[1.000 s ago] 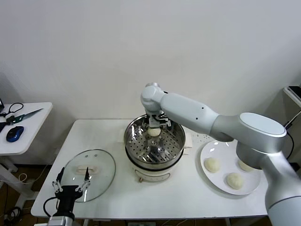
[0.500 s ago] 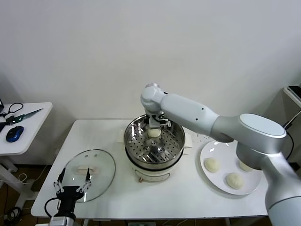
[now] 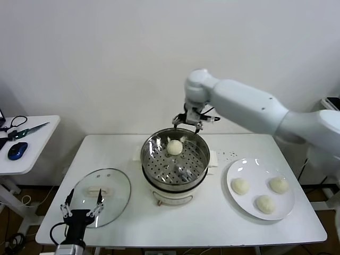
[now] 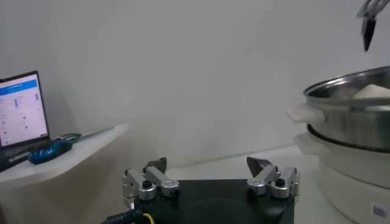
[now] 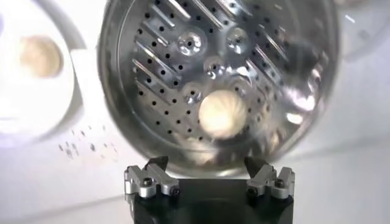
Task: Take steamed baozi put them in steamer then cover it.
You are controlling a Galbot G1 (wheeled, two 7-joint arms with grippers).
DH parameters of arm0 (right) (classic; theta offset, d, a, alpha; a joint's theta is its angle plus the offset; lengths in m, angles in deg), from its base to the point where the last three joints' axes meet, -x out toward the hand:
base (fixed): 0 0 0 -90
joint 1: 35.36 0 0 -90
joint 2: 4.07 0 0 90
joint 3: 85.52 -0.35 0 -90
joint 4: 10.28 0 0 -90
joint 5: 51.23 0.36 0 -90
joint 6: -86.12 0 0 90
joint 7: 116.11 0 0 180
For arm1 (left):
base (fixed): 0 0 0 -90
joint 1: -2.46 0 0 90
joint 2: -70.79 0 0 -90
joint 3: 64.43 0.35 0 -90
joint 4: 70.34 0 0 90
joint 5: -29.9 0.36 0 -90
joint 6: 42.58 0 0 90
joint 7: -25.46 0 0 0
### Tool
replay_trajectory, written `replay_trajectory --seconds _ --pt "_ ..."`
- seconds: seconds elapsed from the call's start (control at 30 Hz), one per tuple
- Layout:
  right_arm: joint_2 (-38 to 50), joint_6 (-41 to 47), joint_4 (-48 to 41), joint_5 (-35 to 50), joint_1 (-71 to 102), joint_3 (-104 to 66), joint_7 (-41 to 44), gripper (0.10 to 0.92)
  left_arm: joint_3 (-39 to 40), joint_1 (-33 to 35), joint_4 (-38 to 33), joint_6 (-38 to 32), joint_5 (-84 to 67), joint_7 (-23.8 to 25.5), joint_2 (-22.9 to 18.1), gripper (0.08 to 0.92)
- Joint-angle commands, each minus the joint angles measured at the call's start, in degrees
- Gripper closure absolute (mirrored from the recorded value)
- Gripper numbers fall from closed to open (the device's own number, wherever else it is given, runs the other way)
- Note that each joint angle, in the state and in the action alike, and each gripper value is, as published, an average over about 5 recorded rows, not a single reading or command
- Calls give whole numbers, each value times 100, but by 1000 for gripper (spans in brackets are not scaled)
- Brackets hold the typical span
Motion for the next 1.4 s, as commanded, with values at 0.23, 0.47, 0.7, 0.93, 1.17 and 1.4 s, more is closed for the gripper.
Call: replay_trajectory --seconds 0.23,0.47,0.7,0.93,1.17,1.4 --pt "2255 3351 597 3289 -228 1145 -574 203 26 82 -68 -7 46 1 22 177" --pt "2760 3423 921 2812 701 1132 -611 203 17 172 -84 -28 62 -4 15 177" --pt "2694 3394 594 2033 2064 21 -595 203 15 256 -73 -63 97 -10 -7 177" --pt "2384 3355 350 1603 2792 -504 -607 203 5 302 -53 -82 111 -15 -32 177" --pt "2199 3333 163 1440 2973 -638 -610 203 -8 346 -13 -110 116 -18 -41 177" --pt "2019 3272 -140 1280 3076 -821 -621 203 -1 358 38 -130 117 -18 -38 177"
